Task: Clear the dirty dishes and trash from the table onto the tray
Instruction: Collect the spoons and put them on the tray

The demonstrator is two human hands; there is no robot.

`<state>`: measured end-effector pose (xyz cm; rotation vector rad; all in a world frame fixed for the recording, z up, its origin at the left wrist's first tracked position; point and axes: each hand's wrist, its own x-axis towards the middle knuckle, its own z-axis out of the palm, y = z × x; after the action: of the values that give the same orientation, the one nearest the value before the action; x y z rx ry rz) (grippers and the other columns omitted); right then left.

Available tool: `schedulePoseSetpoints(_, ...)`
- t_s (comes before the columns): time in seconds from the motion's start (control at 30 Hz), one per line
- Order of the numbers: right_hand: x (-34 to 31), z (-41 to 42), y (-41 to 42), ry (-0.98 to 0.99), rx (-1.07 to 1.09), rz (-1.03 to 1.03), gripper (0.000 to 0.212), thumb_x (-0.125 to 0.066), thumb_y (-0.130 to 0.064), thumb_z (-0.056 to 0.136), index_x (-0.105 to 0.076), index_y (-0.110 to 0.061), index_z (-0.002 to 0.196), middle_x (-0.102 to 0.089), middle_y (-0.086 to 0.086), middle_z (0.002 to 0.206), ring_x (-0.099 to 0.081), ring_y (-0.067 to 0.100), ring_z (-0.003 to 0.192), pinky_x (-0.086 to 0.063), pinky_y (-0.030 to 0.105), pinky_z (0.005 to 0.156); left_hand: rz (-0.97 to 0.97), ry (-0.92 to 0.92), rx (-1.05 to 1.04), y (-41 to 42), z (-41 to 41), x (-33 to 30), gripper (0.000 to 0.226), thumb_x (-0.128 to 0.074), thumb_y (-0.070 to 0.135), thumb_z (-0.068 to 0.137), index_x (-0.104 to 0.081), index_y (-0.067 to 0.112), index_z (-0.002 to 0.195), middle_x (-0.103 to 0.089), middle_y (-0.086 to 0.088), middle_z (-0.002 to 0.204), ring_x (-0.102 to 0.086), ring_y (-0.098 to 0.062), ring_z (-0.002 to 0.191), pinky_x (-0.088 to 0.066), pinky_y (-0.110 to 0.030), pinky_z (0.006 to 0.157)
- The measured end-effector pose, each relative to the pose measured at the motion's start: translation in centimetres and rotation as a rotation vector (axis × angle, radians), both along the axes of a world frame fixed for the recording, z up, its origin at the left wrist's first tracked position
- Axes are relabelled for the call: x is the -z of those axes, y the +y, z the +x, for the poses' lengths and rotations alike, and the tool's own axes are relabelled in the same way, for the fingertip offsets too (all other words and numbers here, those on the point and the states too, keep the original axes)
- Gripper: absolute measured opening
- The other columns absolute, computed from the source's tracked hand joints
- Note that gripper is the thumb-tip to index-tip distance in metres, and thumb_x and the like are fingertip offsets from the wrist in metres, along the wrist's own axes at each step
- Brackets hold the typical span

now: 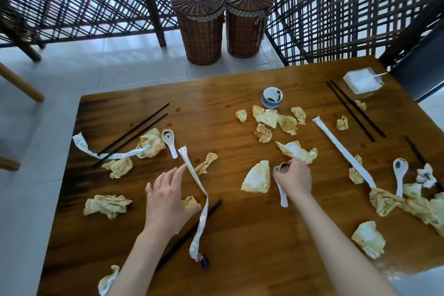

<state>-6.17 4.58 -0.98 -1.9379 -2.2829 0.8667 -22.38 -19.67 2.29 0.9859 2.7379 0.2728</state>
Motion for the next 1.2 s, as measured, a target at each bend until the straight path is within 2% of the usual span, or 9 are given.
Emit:
schedulePoseSetpoints(0.13,1.2,-1.2,-0.2,-0.09,-0.047,0.006,0.018,-0.066,-0.021,0.079,-0.056,-0.008,0.087,-0.058,0.01,0.094,-0.053,0.023,0.078,-0.041,0.03,0.057,-0.016,0.018,-0.02,0.0,-1.5,0.3,0.098,-0.073,0.058,0.068,-0.019,0.034,0.146,-0.035,0.006,0.147,-0.028,-0.017,0.139,-0.021,-0.05,0.114)
schedulePoseSetpoints(0.3,2.0,-1.4,-0.5,-0.142,-0.073,0.041,0.021,-0.062,-0.019,0.083,-0.057,-0.009,0.101,-0.054,0.012,0.105,-0.056,0.03,0.094,-0.043,0.031,0.065,-0.021,0.016,-0.056,0.6,-3.0,0.5,0.092,-0.071,0.055,0.072,-0.021,0.033,0.146,-0.036,0.004,0.147,-0.029,-0.018,0.138,-0.021,-0.05,0.114)
schedulePoseSetpoints(0.47,2.2,-1.2,-0.4,-0.16,-0.131,0.034,0.023,-0.064,-0.014,0.081,-0.058,-0.01,0.103,-0.059,0.011,0.099,-0.059,0.026,0.088,-0.048,0.031,0.064,-0.032,-0.01,-0.083,1.9,-4.8,1.6,0.079,-0.066,0.05,0.079,-0.025,0.033,0.145,-0.044,-0.002,0.141,-0.041,-0.022,0.13,-0.035,-0.046,0.108)
schedulePoseSetpoints(0.6,2.1,-0.5,-0.6,-0.101,-0.113,0.036,0.041,-0.071,-0.016,0.077,-0.059,-0.01,0.116,-0.062,0.01,0.107,-0.059,0.024,0.097,-0.049,0.029,0.074,-0.035,-0.145,-0.13,3.8,-6.3,2.6,0.064,-0.055,0.046,0.089,-0.024,0.039,0.144,-0.049,-0.006,0.134,-0.047,-0.025,0.12,-0.044,-0.039,0.097)
schedulePoseSetpoints(0.7,1.7,0.1,-1.0,-0.053,-0.124,0.039,0.052,-0.074,-0.017,0.076,-0.057,-0.011,0.125,-0.061,0.01,0.114,-0.058,0.024,0.105,-0.05,0.031,0.082,-0.049,-0.206,-0.177,5.4,-7.5,3.4,0.056,-0.048,0.044,0.094,-0.026,0.039,0.144,-0.045,-0.011,0.136,-0.043,-0.028,0.123,-0.045,-0.04,0.095)
schedulePoseSetpoints(0.83,1.4,0.9,-1.7,-0.01,-0.154,0.032,0.057,-0.073,-0.019,0.076,-0.055,-0.013,0.129,-0.059,0.008,0.121,-0.056,0.021,0.11,-0.048,0.028,0.087,-0.009,-0.175,-0.247,7.6,-8.8,4.0,0.053,-0.05,0.036,0.095,-0.032,0.026,0.144,-0.042,-0.015,0.136,-0.042,-0.03,0.124,-0.047,-0.039,0.091)
schedulePoseSetpoints(0.97,1.2,1.6,-2.9,0.016,-0.159,0.045,0.056,-0.073,-0.023,0.077,-0.055,-0.015,0.129,-0.059,0.005,0.12,-0.057,0.017,0.107,-0.048,0.022,0.083,0.019,-0.178,-0.393,9.1,-10.4,4.6,0.051,-0.059,0.03,0.091,-0.037,0.009,0.133,-0.052,-0.017,0.122,-0.053,-0.033,0.111,-0.049,-0.039,0.08)
schedulePoseSetpoints(1.13,1.0,2.5,-3.7,0.057,-0.144,0.037,0.055,-0.074,-0.021,0.076,-0.056,-0.016,0.129,-0.059,0.004,0.121,-0.056,0.016,0.108,-0.047,0.021,0.085,0.002,-0.206,-0.498,9.4,-11.0,5.5,0.044,-0.067,0.013,0.086,-0.043,0.002,0.12,-0.059,-0.019,0.111,-0.06,-0.036,0.1,-0.044,-0.036,0.064)
schedulePoseSetpoints(1.2,0.8,2.9,-3.9,0.057,-0.131,0.037,0.055,-0.074,-0.022,0.076,-0.056,-0.016,0.128,-0.059,0.004,0.122,-0.056,0.016,0.108,-0.048,0.022,0.086,0.018,-0.216,-0.509,9.2,-10.7,5.6,0.042,-0.067,0.011,0.086,-0.043,0.001,0.119,-0.059,-0.02,0.111,-0.059,-0.037,0.101,-0.043,-0.036,0.064)
